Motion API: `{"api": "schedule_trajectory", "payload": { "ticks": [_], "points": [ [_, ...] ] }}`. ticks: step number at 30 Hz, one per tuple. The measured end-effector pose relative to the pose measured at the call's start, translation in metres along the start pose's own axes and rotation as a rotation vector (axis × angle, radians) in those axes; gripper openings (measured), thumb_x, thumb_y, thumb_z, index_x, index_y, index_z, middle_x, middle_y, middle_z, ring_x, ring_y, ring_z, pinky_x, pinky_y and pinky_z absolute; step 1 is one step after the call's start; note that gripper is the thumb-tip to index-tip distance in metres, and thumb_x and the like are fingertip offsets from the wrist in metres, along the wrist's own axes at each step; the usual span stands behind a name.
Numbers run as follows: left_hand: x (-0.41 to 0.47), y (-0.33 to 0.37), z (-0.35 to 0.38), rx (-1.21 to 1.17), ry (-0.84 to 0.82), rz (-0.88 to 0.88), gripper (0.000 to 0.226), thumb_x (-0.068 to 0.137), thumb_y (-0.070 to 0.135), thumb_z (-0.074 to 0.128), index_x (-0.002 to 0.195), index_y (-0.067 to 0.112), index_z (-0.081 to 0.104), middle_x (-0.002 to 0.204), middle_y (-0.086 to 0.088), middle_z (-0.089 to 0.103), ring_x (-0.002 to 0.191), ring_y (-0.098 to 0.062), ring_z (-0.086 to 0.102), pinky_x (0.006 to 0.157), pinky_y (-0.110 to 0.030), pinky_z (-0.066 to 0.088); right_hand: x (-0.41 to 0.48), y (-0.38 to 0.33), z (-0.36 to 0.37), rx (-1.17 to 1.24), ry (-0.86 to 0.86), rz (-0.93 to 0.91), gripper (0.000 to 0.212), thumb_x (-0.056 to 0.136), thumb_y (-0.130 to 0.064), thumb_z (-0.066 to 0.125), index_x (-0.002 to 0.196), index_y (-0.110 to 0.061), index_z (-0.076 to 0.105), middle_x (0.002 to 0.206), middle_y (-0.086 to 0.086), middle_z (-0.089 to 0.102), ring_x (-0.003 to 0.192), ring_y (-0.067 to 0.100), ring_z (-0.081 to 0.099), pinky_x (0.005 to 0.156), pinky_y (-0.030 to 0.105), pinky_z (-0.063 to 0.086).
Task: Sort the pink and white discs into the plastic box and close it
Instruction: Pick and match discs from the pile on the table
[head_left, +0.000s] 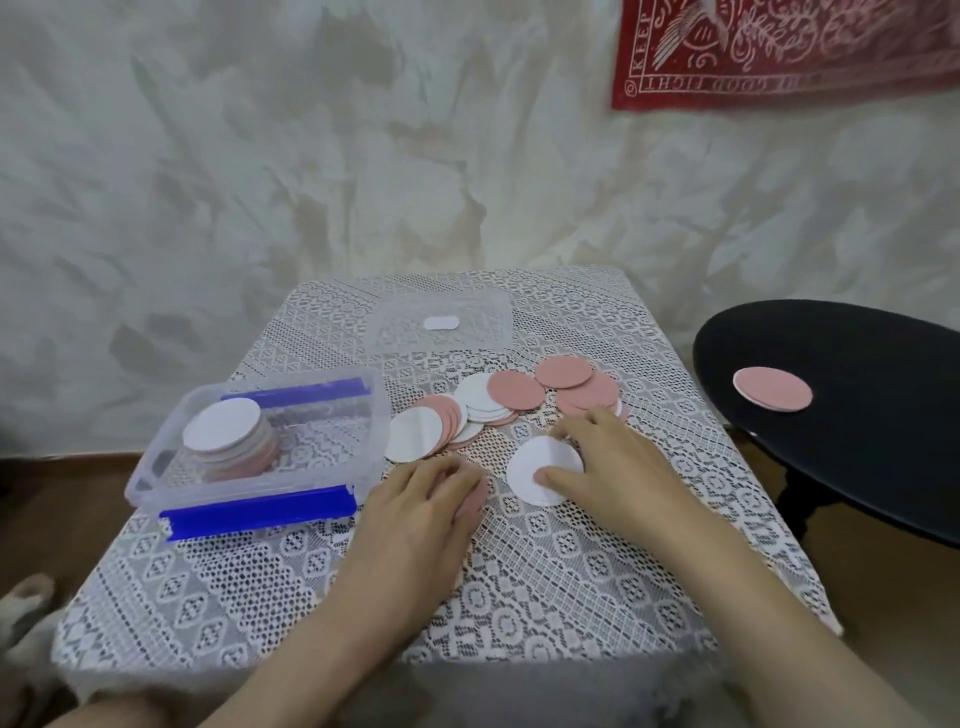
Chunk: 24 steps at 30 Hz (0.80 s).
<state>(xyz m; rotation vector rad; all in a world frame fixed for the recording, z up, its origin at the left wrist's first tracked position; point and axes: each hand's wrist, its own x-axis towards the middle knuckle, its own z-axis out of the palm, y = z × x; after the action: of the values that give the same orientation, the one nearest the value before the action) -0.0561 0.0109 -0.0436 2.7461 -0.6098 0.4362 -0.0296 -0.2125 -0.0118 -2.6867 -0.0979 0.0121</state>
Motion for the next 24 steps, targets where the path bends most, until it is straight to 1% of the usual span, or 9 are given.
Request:
{"api": "schedule_trajectory", "payload": {
  "ticks": [5, 7, 11, 14, 16, 18, 20, 22, 24],
  "points": [
    [0.017, 0.002, 0.005, -0.029, -0.041, 0.016, 0.037, 0.098, 0.039, 0.052, 0.134, 0.028, 0.058, 0.134, 0.007, 0.057, 0.123, -0.018, 0.05, 0.1, -0.036, 0.046, 0.007, 0.0, -0.001, 0.02, -0.011, 0.005, 0.051, 0.086, -0.054, 0.068, 0.129, -0.032, 0.054, 0.125, -0.011, 0.05, 0.103, 0.016, 0.059, 0.09, 0.042, 0.051],
    [0.022, 0.004, 0.008, -0.037, -0.044, 0.024, 0.038, 0.098, 0.038, 0.054, 0.134, 0.028, 0.058, 0.134, 0.006, 0.058, 0.122, -0.018, 0.051, 0.099, -0.036, 0.046, 0.013, 0.0, -0.003, 0.039, -0.007, 0.002, 0.042, 0.084, -0.05, 0.072, 0.118, -0.033, 0.054, 0.117, -0.012, 0.053, 0.099, 0.016, 0.059, 0.088, 0.042, 0.051],
    [0.022, -0.002, 0.011, -0.116, -0.06, -0.015, 0.045, 0.097, 0.046, 0.052, 0.139, 0.031, 0.053, 0.138, 0.011, 0.054, 0.127, -0.012, 0.045, 0.105, -0.032, 0.042, 0.024, 0.007, -0.003, 0.121, -0.001, 0.006, 0.022, 0.088, -0.042, 0.07, 0.094, -0.031, 0.052, 0.094, -0.013, 0.062, 0.086, 0.012, 0.059, 0.078, 0.039, 0.05],
    [0.023, -0.004, 0.003, -0.178, -0.095, -0.045, 0.057, 0.097, 0.051, 0.051, 0.149, 0.032, 0.041, 0.146, 0.016, 0.044, 0.131, -0.007, 0.038, 0.107, -0.023, 0.032, 0.029, 0.013, -0.005, 0.264, -0.049, -0.005, 0.013, 0.094, -0.039, 0.066, 0.094, -0.026, 0.062, 0.089, -0.006, 0.069, 0.08, 0.015, 0.062, 0.075, 0.041, 0.051],
    [0.024, -0.006, -0.002, -0.221, -0.092, -0.067, 0.06, 0.097, 0.055, 0.049, 0.152, 0.036, 0.034, 0.148, 0.022, 0.039, 0.132, -0.001, 0.034, 0.108, -0.021, 0.031, 0.028, 0.011, -0.009, 0.395, -0.08, -0.033, 0.014, 0.096, -0.035, 0.065, 0.098, -0.022, 0.07, 0.089, -0.003, 0.072, 0.078, 0.015, 0.064, 0.071, 0.039, 0.05],
    [0.022, -0.005, -0.006, -0.253, -0.062, -0.065, 0.059, 0.095, 0.061, 0.046, 0.148, 0.038, 0.039, 0.14, 0.026, 0.045, 0.123, 0.007, 0.036, 0.1, -0.014, 0.033, 0.024, 0.004, -0.011, 0.455, -0.163, -0.094, 0.013, 0.098, -0.03, 0.063, 0.097, -0.02, 0.072, 0.09, -0.002, 0.073, 0.079, 0.012, 0.065, 0.071, 0.035, 0.048],
    [0.016, -0.003, -0.01, -0.315, -0.03, -0.079, 0.051, 0.093, 0.064, 0.045, 0.138, 0.042, 0.049, 0.122, 0.031, 0.054, 0.109, 0.013, 0.042, 0.088, -0.011, 0.036, 0.018, -0.006, -0.009, 0.474, -0.252, -0.167, 0.014, 0.1, -0.026, 0.061, 0.093, -0.017, 0.069, 0.08, -0.003, 0.069, 0.069, 0.009, 0.06, 0.064, 0.029, 0.046],
    [0.008, -0.002, -0.013, -0.421, 0.031, -0.112, 0.035, 0.093, 0.062, 0.048, 0.122, 0.045, 0.058, 0.1, 0.029, 0.062, 0.097, 0.006, 0.053, 0.076, -0.016, 0.044, 0.012, -0.015, -0.005, 0.516, -0.302, -0.208, 0.017, 0.101, -0.024, 0.06, 0.091, -0.014, 0.067, 0.073, -0.002, 0.061, 0.06, 0.008, 0.053, 0.055, 0.025, 0.043],
    [0.003, -0.002, -0.017, -0.524, 0.075, -0.155, 0.019, 0.095, 0.052, 0.056, 0.108, 0.041, 0.065, 0.09, 0.023, 0.065, 0.084, 0.0, 0.059, 0.065, -0.018, 0.044, 0.009, -0.018, -0.003, 0.56, -0.331, -0.216, 0.017, 0.102, -0.023, 0.06, 0.091, -0.013, 0.066, 0.071, 0.001, 0.059, 0.058, 0.012, 0.054, 0.053, 0.027, 0.047]
  ]
}}
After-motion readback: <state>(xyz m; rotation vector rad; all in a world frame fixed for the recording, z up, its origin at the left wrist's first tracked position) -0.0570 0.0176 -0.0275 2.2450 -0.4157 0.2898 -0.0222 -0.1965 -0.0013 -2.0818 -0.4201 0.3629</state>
